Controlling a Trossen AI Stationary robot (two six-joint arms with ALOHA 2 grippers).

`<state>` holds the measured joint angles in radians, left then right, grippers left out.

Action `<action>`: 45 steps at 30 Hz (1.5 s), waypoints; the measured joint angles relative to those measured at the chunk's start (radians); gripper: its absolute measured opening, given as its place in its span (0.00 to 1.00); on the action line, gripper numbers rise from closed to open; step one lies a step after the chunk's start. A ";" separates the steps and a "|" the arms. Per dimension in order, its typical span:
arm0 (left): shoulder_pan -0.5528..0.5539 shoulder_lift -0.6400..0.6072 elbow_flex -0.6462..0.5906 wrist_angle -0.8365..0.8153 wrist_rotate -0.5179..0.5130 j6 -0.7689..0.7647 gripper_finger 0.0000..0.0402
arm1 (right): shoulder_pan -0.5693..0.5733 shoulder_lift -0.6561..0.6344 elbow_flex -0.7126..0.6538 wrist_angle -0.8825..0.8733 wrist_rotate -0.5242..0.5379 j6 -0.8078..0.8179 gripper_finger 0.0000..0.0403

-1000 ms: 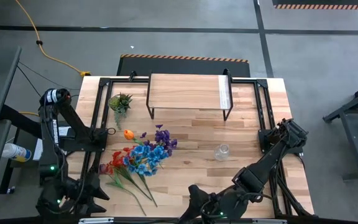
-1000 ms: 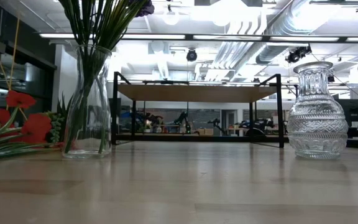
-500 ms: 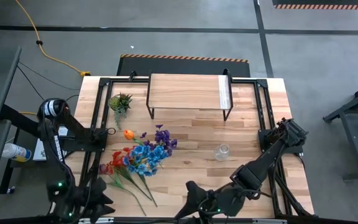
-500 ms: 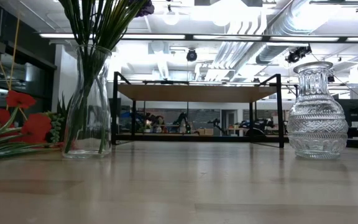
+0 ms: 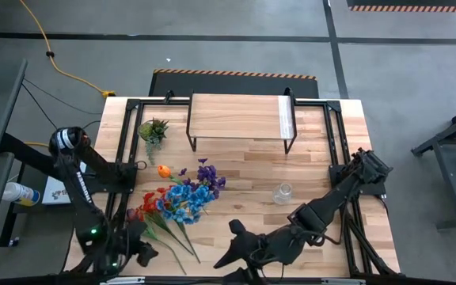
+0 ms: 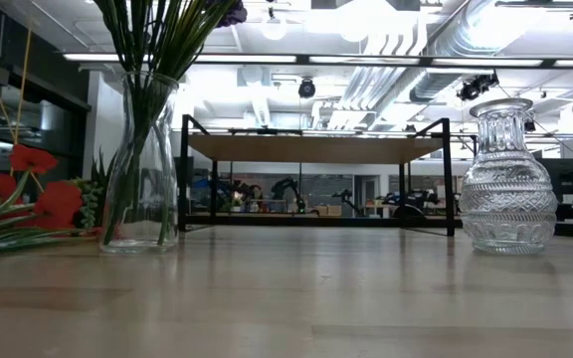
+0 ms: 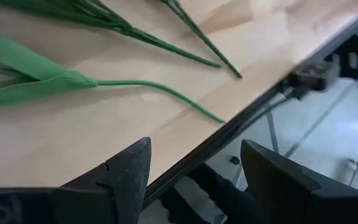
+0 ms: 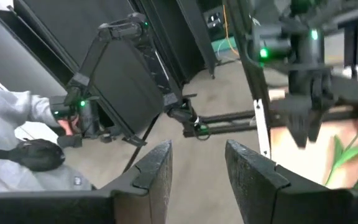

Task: Pick and place flowers into a vace then onto a shelf
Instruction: Put the red flower into the right transparent flower vase

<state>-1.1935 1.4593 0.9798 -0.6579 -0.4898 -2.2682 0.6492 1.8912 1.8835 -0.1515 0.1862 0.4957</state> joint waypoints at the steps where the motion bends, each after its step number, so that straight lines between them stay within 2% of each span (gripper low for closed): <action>1: 0.017 0.000 0.000 0.001 0.029 -0.014 0.70 | -0.003 -0.001 0.000 0.008 -0.002 -0.022 0.35; 7: 0.089 0.000 0.000 0.002 0.135 -0.045 0.70 | -0.021 -0.027 0.000 0.023 0.003 -0.175 0.35; 20: 0.163 0.000 0.000 -0.018 0.264 -0.138 0.70 | -0.029 -0.122 0.000 0.009 0.050 -0.495 0.35; 29: 0.200 0.113 0.001 0.046 0.343 -0.165 0.70 | -0.030 -0.175 0.000 -0.082 0.050 -0.525 0.35; 33: 0.211 0.137 0.002 0.069 0.341 -0.180 0.70 | -0.030 -0.185 0.000 -0.109 0.047 -0.527 0.35; 45: 0.252 0.164 0.001 -0.037 0.373 -0.197 0.70 | -0.027 -0.185 0.000 -0.131 0.043 -0.527 0.35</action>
<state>-0.9419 1.6236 0.9809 -0.6953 -0.1169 -2.4657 0.6220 1.7058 1.8835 -0.2821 0.2292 -0.0311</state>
